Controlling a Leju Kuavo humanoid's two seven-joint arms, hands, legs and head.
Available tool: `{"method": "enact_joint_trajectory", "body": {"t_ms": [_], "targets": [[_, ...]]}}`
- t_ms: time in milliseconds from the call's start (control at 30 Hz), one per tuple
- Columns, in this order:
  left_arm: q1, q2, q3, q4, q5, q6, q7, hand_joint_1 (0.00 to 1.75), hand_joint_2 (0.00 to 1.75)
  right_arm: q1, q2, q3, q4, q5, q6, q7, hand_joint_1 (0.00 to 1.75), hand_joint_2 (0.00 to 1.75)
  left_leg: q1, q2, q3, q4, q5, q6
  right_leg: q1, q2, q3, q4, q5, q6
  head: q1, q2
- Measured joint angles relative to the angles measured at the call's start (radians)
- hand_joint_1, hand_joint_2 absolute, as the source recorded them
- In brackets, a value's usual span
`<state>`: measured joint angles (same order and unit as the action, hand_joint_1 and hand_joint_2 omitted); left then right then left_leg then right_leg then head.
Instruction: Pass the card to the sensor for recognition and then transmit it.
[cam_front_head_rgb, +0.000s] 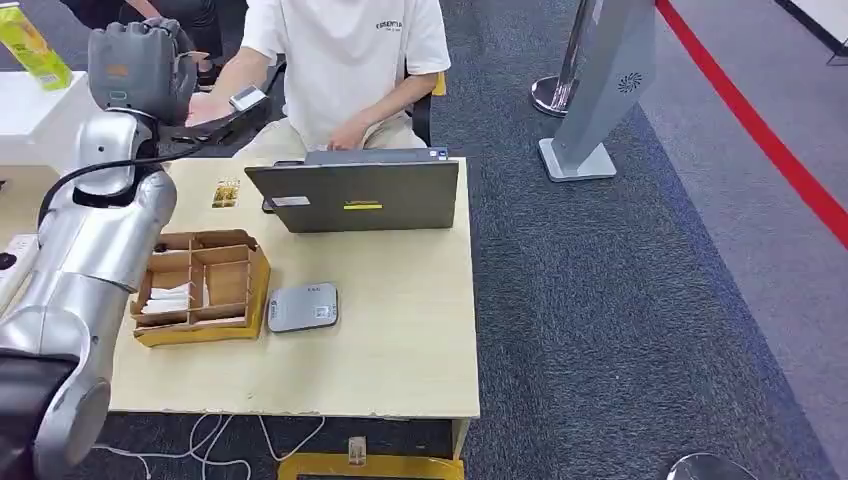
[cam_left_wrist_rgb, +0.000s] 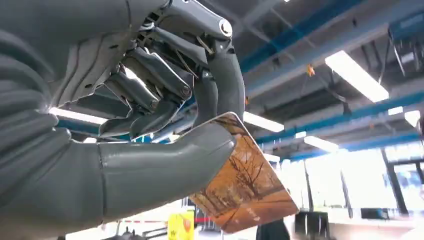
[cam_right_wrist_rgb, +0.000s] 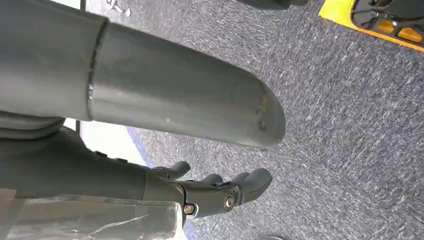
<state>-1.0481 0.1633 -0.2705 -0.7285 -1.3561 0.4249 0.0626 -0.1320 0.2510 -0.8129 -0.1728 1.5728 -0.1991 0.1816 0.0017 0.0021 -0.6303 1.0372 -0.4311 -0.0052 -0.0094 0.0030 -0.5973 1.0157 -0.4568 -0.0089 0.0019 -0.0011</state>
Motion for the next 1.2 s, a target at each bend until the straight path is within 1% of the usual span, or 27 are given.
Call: {"method": "enact_joint_trajectory", "body": {"t_ms": [67,133,200,300,633,800,1000,1033,1067,1133,1200], "targets": [[-0.014,-0.010,0.000,0.035,0.002,-0.009,0.000,0.00,1.75,0.000,0.000,0.005,0.000,-0.002,0.000,0.000,0.00,0.00,0.000,0.000,0.000,0.000,0.000,0.000,0.000,0.000,0.000,0.000,0.000,0.000,0.000,0.000],[-0.017,-0.014,0.000,0.043,0.002,-0.011,0.000,0.00,1.75,0.000,0.000,0.006,0.000,-0.002,0.000,0.000,0.00,0.00,0.000,0.000,0.000,0.000,0.000,0.000,0.000,0.000,0.000,0.000,0.000,0.000,0.000,0.000],[-0.026,-0.024,0.000,0.082,0.010,-0.010,0.000,0.00,1.75,0.000,0.000,0.009,0.000,-0.002,0.000,0.000,0.00,0.00,0.000,0.000,0.000,0.000,0.000,0.000,0.000,0.000,-0.001,0.000,0.000,0.000,0.000,0.000],[-0.032,-0.029,0.000,0.103,0.013,-0.008,0.000,0.00,1.75,0.000,0.000,0.010,0.000,-0.002,0.000,0.004,0.00,0.00,0.000,0.000,-0.001,0.000,0.000,0.000,0.000,0.000,-0.001,0.000,0.000,0.000,0.000,0.000],[-0.038,-0.036,0.000,0.136,0.021,-0.006,-0.002,0.00,1.75,0.000,0.000,0.010,0.000,-0.002,0.000,0.006,0.00,0.00,0.000,0.000,-0.001,0.000,0.000,0.000,0.000,0.000,-0.001,0.000,0.000,0.000,0.000,0.000],[-0.026,-0.034,0.000,0.143,0.043,0.008,-0.040,0.00,1.75,0.001,0.000,0.010,0.000,-0.010,0.000,0.006,0.00,0.00,0.000,0.000,-0.001,0.000,0.000,0.000,0.000,0.000,-0.001,0.000,0.000,0.000,0.000,0.000],[-0.018,-0.028,0.000,0.143,0.046,0.008,-0.045,0.00,1.75,0.001,0.000,0.010,0.000,-0.014,0.000,0.006,0.00,0.00,0.000,-0.001,-0.002,0.000,0.000,0.000,0.000,0.000,-0.001,0.000,0.000,0.000,0.000,0.000],[-0.016,-0.026,0.000,0.143,0.052,0.008,-0.054,0.00,1.75,0.001,0.000,0.010,0.000,-0.018,0.000,0.006,0.00,0.00,0.000,-0.001,-0.002,0.000,0.000,0.000,0.000,-0.001,-0.001,0.000,0.000,0.000,0.000,0.000],[-0.009,-0.021,0.000,0.140,0.065,0.010,-0.068,0.00,1.75,0.001,0.000,0.010,0.000,-0.023,-0.001,0.006,0.00,0.00,0.000,0.000,-0.002,-0.001,0.000,0.000,0.000,0.000,0.000,0.001,0.000,0.000,0.001,0.000],[0.036,0.009,0.000,0.089,0.103,0.009,-0.101,0.00,1.75,0.002,0.000,0.010,0.000,-0.038,-0.003,0.006,0.00,0.00,0.000,0.003,-0.001,-0.001,0.000,0.000,0.000,0.003,0.000,0.001,0.000,0.000,0.000,0.000],[0.110,0.075,0.002,-0.010,0.174,-0.010,-0.127,0.00,1.75,0.009,0.000,0.009,0.000,-0.047,-0.004,0.006,0.00,0.00,0.000,0.007,-0.001,-0.002,0.000,-0.001,0.000,0.007,-0.002,0.001,0.000,0.000,0.001,0.000]]}}
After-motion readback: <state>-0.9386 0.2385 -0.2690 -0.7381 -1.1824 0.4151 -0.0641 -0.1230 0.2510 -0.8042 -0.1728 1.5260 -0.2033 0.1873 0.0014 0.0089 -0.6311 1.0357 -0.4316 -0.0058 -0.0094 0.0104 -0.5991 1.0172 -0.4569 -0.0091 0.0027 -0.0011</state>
